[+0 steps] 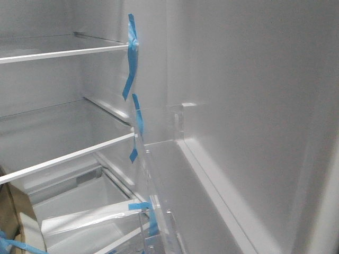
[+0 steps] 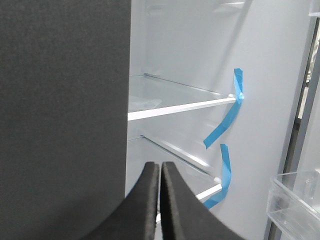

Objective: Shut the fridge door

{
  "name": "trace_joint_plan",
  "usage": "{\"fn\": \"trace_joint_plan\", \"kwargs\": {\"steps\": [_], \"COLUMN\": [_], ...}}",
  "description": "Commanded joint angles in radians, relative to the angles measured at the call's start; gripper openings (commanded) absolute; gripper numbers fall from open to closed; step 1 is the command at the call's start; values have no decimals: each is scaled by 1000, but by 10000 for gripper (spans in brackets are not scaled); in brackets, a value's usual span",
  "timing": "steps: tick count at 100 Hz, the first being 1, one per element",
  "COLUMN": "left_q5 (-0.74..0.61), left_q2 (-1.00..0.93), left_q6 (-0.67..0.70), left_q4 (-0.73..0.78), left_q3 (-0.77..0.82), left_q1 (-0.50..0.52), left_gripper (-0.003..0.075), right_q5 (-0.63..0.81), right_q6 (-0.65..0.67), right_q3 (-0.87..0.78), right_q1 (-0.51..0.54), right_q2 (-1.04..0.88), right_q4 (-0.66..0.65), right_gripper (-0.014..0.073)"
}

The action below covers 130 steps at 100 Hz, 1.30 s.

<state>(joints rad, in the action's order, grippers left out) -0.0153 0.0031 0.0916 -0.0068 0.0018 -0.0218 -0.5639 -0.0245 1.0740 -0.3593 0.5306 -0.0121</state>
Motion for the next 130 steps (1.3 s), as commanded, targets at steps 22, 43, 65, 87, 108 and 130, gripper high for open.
{"fn": "trace_joint_plan", "kwargs": {"steps": [22, 43, 65, 87, 108, 130], "left_q5": [-77, -77, -77, -77, -77, -77], "left_q2": [19, 19, 19, 19, 19, 19], "left_q6": [3, 3, 3, 3, 3, 3], "left_q4": [-2, -2, -2, -2, -2, -2], "left_q3": [28, 28, 28, 28, 28, 28], "left_q1": [-2, -2, -2, -2, -2, -2], "left_gripper": [-21, -21, -21, -21, -21, -20], "right_q5": [169, 216, 206, 212, 241, 293], "right_q6": [-8, -8, -8, -17, -26, -49], "right_q3": [32, 47, 131, 220, 304, 381], "right_q1": [-79, -155, -214, -275, -346, -430], "right_q2": [57, 138, 261, 396, 529, 652], "right_q4": [175, 206, 206, 206, 206, 206], "right_gripper": [-76, -76, -76, -76, -76, -76]}}
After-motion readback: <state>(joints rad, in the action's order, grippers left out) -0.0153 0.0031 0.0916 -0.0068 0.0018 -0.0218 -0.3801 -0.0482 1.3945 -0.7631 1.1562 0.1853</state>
